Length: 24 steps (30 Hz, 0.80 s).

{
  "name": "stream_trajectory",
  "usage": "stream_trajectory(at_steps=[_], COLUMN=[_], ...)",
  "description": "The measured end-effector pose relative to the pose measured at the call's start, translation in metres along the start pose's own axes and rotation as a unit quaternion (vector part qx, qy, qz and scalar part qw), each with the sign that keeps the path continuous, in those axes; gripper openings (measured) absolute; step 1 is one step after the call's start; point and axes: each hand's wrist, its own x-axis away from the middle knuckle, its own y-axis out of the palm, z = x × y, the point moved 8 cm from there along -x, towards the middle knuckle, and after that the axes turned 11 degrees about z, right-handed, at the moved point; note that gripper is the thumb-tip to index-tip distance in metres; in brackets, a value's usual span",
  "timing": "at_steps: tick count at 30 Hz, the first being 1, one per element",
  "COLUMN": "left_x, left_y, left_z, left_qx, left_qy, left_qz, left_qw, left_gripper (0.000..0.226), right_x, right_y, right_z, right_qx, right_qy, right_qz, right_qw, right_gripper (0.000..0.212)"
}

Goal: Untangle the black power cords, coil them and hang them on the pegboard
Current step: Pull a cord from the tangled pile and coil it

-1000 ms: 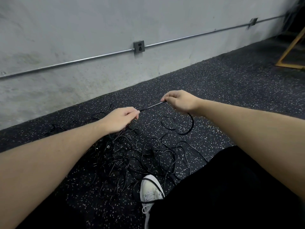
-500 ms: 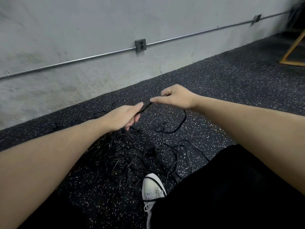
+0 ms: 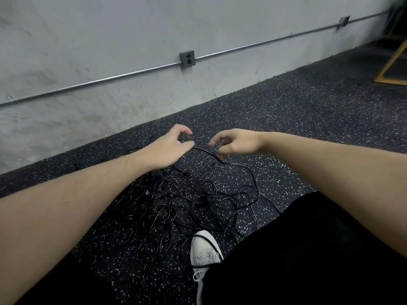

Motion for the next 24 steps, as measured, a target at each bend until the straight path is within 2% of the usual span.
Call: stream_trajectory(at_steps=[4, 7, 11, 13, 15, 17, 19, 21, 23, 24], left_x=[0.000, 0.002, 0.006, 0.008, 0.012, 0.015, 0.015, 0.011, 0.008, 0.006], left_y=[0.010, 0.008, 0.007, 0.007, 0.009, 0.008, 0.004, -0.001, -0.007, -0.009], left_z=[0.019, 0.018, -0.004, -0.023, -0.039, -0.049, -0.049, -0.041, -0.023, -0.012], left_qx=[0.049, 0.103, 0.098, 0.038, -0.061, -0.101, -0.091, -0.064, -0.043, -0.029], left_qy=[-0.015, -0.016, -0.007, -0.012, -0.006, -0.011, -0.015, -0.016, 0.001, 0.015], left_qz=[0.005, 0.006, -0.034, -0.043, -0.055, -0.057, -0.038, -0.010, 0.024, 0.035], left_qw=[0.999, 0.995, 0.995, 0.998, 0.997, 0.993, 0.995, 0.998, 0.999, 0.999], left_gripper=[0.044, 0.058, 0.084, 0.070, 0.041, 0.032, 0.033, 0.033, 0.029, 0.025], right_x=[0.002, 0.001, 0.002, 0.003, 0.003, 0.002, 0.000, -0.003, -0.005, -0.005], right_y=[0.020, 0.021, -0.007, -0.021, -0.030, -0.037, -0.044, -0.049, -0.048, -0.045], right_z=[-0.041, -0.052, -0.044, -0.037, -0.026, -0.015, -0.004, 0.007, 0.012, 0.009], right_qx=[-0.056, -0.082, -0.151, -0.205, -0.242, -0.233, -0.198, -0.165, -0.102, -0.066], right_qy=[-0.042, -0.053, -0.051, -0.042, -0.023, -0.005, 0.004, 0.009, 0.011, 0.003], right_qz=[-0.051, -0.044, 0.038, 0.073, 0.109, 0.147, 0.194, 0.226, 0.228, 0.215], right_qw=[0.996, 0.994, 0.987, 0.975, 0.964, 0.961, 0.961, 0.960, 0.968, 0.974], right_gripper=[0.017, 0.033, 0.043, 0.044, 0.045, 0.046, 0.046, 0.037, 0.020, 0.024])
